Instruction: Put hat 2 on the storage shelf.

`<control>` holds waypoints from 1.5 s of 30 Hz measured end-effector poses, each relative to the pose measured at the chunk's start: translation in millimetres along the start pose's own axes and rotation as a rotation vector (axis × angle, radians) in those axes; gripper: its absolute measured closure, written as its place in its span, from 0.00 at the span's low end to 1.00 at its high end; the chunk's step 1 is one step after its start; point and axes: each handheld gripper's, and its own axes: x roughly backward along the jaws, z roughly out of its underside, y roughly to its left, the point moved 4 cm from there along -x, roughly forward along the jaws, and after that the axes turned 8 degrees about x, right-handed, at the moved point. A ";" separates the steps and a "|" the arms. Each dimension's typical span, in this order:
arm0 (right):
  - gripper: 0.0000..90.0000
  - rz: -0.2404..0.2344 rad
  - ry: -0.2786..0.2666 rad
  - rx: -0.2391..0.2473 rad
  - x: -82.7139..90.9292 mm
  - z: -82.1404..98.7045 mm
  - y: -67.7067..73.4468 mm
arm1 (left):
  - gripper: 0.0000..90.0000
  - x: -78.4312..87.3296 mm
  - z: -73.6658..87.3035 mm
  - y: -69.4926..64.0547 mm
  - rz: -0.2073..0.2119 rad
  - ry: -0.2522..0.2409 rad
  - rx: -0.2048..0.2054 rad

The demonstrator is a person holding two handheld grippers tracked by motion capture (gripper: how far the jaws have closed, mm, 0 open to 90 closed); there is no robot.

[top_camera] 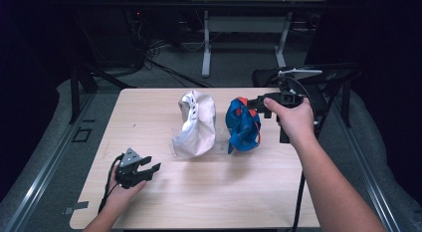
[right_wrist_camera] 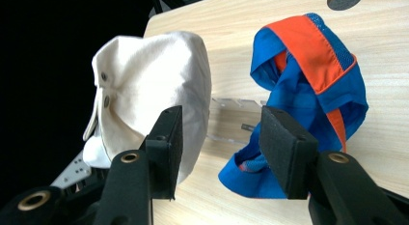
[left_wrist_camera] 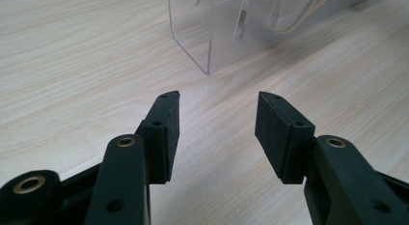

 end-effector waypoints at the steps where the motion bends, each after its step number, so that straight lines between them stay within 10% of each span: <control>1: 0.56 -0.001 0.001 0.010 0.3 1.2 1.0 | 0.57 0.2 0.0 0.2 0.001 0.002 -0.001; 25: 0.55 -0.055 -0.033 0.074 10.1 60.4 -2.2 | 0.57 -0.6 0.4 1.1 -0.004 0.000 0.002; 45: 0.54 -0.057 -0.079 0.053 -28.5 140.3 -36.6 | 0.56 -1.6 1.2 2.2 -0.007 0.006 0.005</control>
